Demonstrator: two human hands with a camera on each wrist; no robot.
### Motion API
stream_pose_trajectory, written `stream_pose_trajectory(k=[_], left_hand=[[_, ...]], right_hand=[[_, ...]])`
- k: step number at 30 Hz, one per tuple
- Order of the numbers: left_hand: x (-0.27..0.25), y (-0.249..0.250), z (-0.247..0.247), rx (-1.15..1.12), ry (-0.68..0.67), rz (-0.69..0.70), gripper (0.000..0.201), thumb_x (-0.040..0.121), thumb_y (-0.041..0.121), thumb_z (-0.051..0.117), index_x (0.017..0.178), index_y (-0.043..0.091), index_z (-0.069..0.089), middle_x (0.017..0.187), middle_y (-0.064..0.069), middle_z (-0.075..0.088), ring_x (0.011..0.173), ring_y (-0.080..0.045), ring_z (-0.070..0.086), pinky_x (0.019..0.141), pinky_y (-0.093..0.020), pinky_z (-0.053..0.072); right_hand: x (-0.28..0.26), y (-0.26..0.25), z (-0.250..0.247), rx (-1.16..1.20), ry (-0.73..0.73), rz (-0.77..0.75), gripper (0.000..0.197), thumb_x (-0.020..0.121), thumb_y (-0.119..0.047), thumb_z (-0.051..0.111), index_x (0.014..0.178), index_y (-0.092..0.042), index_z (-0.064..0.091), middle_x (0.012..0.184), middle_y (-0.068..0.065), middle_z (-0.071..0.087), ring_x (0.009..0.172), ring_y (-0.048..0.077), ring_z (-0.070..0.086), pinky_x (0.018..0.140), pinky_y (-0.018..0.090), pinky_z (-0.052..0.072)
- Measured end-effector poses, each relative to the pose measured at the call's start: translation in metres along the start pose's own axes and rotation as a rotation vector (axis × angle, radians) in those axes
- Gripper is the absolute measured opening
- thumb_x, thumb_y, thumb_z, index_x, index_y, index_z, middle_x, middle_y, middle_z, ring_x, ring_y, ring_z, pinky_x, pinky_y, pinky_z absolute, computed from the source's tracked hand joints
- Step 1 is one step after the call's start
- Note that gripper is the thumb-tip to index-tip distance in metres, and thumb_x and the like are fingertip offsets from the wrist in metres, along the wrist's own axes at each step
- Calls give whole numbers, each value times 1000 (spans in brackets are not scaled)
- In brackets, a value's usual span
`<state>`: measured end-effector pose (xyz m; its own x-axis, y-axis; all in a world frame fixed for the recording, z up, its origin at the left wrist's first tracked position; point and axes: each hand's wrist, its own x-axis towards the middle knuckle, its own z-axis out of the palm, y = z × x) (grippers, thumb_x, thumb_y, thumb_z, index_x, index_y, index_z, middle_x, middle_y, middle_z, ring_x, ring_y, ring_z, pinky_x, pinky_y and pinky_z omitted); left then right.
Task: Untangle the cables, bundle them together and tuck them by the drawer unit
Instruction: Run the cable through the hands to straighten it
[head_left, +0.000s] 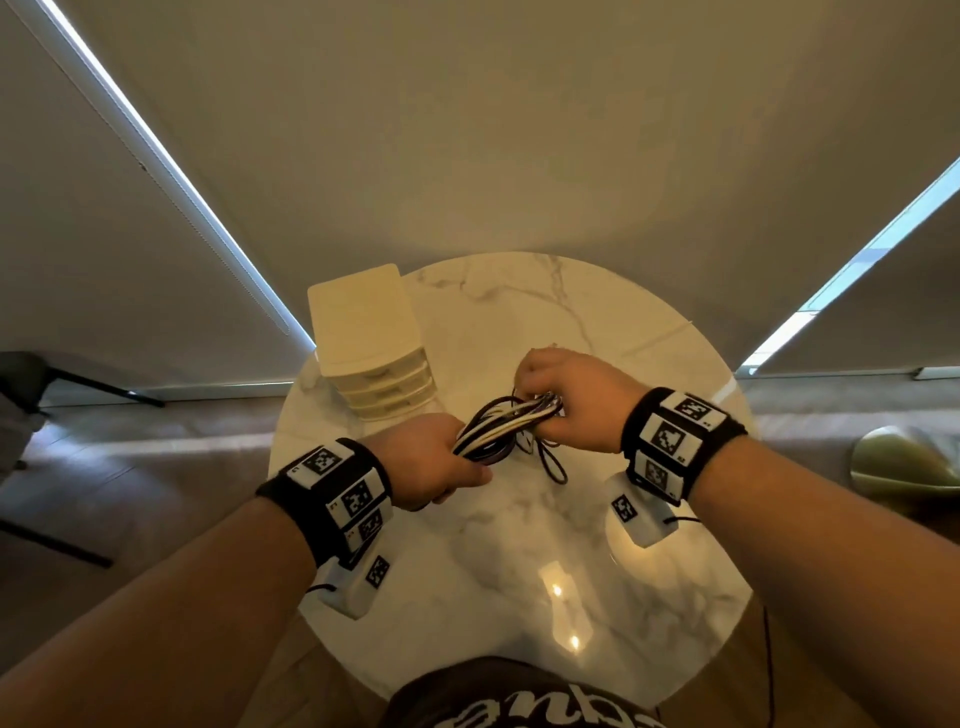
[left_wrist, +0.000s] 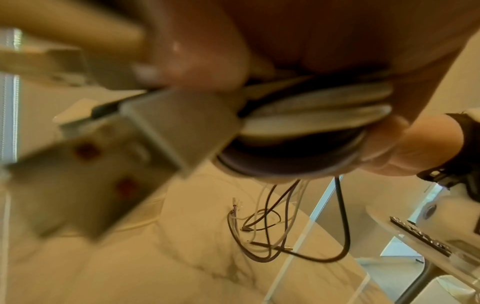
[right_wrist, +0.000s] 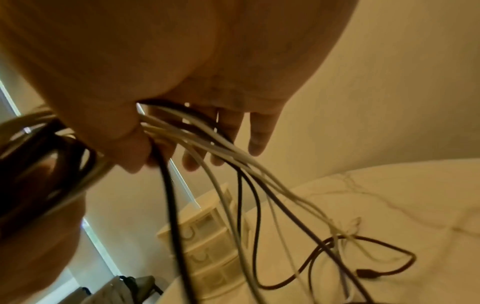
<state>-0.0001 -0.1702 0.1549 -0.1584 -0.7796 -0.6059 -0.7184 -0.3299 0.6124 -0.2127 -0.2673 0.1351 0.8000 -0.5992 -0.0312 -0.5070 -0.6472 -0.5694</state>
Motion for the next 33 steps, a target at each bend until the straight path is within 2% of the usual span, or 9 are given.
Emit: stream_pose_trajectory(k=[3,6,9,11,14,19,24,27,33], left_hand=[[0,-1,-2,56,-36,1,27,93,30,69,73,14,61,53,-1,58,44,-17,50,48,-26,42],[1,-2,-3,135,-66,-14,30,93,32,68,68,18,60,55,-1,58,46,-17,52,52,-28,44],[6,-8,-4,50,-42,-59,31,91,28,70,64,19,58,56,-4,55,49,-21,48,55,-32,41],[9,-10,-2,3,-21,-70,29,90,26,70,64,18,59,55,-3,54,52,-21,46,54,-31,38],[9,-14,-5,-24,-30,-73,25,91,24,70,70,15,61,55,-3,52,49,-21,43,53,-29,35],[7,-36,-20,-162,36,-126,21,91,21,71,85,3,63,54,-6,50,40,-16,39,43,-23,32],[8,-25,2,-560,55,-10,34,97,10,66,67,14,49,52,-6,40,41,-16,33,43,-24,28],[19,-10,18,-655,136,112,42,96,35,69,65,15,48,53,-5,42,47,-21,35,51,-30,33],[21,7,31,-709,385,159,70,70,76,68,71,6,57,60,-10,54,53,-29,49,55,-42,45]], right_hand=[[-6,-12,7,232,-3,33,41,84,-15,67,110,-39,46,99,-12,71,89,10,68,82,39,55],[-9,-20,11,40,-160,44,48,90,-21,61,131,-43,51,90,-11,69,81,10,65,74,33,53],[-11,-22,6,-158,-214,153,21,100,-45,53,106,-32,68,83,-4,69,80,20,64,70,36,49],[-13,-21,5,-204,-224,254,39,100,-55,51,78,-25,62,67,0,59,67,21,56,63,37,44],[-19,-15,0,-177,-228,375,47,97,-59,54,66,-23,57,63,1,59,61,17,54,65,37,46],[-43,6,-3,261,-196,482,41,96,-54,62,74,-20,63,62,6,61,57,23,60,66,42,54],[-35,-7,4,970,147,419,39,98,-49,48,76,-17,50,60,-4,35,52,15,26,53,33,22],[-22,-22,9,993,252,467,47,106,-53,38,75,-18,46,59,-5,35,50,14,24,51,31,19],[-16,-49,20,1037,146,565,51,107,-57,32,76,-18,46,58,-3,35,48,14,24,49,29,20]])
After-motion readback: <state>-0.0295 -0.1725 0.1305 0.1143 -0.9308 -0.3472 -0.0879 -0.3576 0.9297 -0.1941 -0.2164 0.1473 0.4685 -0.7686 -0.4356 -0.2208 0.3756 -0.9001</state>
